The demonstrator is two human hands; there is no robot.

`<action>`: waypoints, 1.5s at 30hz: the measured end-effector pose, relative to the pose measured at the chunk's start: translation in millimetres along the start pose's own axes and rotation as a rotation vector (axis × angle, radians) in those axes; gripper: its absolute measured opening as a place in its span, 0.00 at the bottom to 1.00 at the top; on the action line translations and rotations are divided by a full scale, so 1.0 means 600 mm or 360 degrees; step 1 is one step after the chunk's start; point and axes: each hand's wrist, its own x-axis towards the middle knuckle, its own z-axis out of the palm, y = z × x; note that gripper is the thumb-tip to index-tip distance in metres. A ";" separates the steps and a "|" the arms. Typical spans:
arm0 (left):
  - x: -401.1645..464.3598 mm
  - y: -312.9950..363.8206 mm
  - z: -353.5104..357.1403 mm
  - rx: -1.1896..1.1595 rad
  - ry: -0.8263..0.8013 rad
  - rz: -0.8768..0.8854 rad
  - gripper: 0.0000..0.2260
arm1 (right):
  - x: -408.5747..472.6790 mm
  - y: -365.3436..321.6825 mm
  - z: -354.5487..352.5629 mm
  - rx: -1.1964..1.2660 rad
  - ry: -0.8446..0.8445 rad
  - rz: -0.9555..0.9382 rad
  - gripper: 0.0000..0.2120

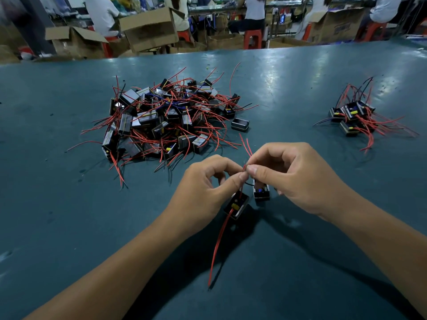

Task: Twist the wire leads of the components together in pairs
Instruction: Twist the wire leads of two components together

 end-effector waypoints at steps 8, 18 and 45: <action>0.001 0.001 -0.004 0.0064 0.0036 -0.0006 0.04 | -0.001 0.005 0.001 -0.0147 0.0103 -0.0074 0.05; 0.000 -0.020 -0.005 0.0306 -0.0260 -0.0197 0.12 | 0.010 0.017 -0.022 -0.0130 -0.0031 -0.0056 0.07; -0.001 0.002 -0.043 0.0598 -0.0587 -0.0145 0.09 | 0.005 0.016 -0.028 -0.0431 -0.0595 -0.0014 0.23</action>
